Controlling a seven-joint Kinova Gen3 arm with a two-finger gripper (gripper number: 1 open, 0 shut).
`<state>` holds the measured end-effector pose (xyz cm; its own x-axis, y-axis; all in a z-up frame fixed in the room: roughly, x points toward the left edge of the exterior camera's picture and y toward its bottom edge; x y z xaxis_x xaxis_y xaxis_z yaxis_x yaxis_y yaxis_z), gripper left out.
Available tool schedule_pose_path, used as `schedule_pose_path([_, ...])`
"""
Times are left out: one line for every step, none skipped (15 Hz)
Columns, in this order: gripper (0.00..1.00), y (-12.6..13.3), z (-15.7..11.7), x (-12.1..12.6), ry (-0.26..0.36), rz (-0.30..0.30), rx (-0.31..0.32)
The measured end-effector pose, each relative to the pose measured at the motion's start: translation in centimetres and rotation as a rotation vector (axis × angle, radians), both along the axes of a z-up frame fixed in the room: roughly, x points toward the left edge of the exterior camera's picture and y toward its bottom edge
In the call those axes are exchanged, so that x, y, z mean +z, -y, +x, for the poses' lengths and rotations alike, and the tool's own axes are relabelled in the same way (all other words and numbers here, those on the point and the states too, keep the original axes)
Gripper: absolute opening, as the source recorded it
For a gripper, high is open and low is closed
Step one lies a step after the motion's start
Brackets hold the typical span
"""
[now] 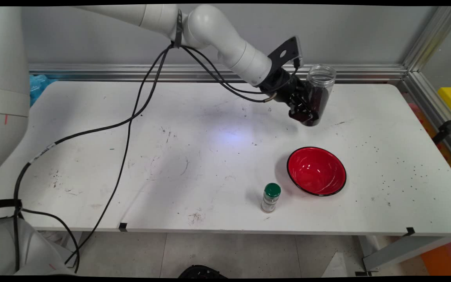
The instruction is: Pour the black seasoning powder in the red bowl
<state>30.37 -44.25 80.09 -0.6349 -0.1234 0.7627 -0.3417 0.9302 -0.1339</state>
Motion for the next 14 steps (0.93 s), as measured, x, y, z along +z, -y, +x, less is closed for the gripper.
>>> schedule_pose_path([0.0, -0.1, -0.1, 0.2, 0.007, -0.018, -0.009])
schedule_pose_path([0.0, -0.2, -0.2, 0.5, 0.017, -0.046, -0.024])
schedule_pose_path([0.0, -0.3, -0.3, 0.7, 0.024, -0.064, -0.034])
schedule_pose_path([0.0, -0.5, -0.5, 0.9, 0.033, -0.091, -0.048])
schedule_pose_path([0.0, -0.6, -0.7, 1.1, 0.039, -0.111, -0.058])
schedule_pose_path([0.0, -0.7, -1.0, 1.3, 0.05, -0.145, -0.077])
schedule_pose_path([0.0, -0.8, -1.3, 1.5, 0.06, -0.174, -0.094])
schedule_pose_path([0.0, -1.0, -1.6, 1.6, 0.074, -0.215, -0.117])
schedule_pose_path([0.0, -1.0, -1.8, 1.6, 0.084, -0.241, -0.133])
schedule_pose_path([0.0, -1.1, -1.9, 1.7, 0.092, -0.262, -0.145])
schedule_pose_path([0.0, -1.2, -2.2, 1.7, 0.105, -0.294, -0.165])
schedule_pose_path([0.0, -1.3, -2.3, 1.6, 0.116, -0.315, -0.178])
schedule_pose_path([0.0, -1.4, -2.5, 1.6, 0.13, -0.344, -0.196])
schedule_pose_path([0.0, -1.5, -2.7, 1.5, 0.148, -0.377, -0.215])
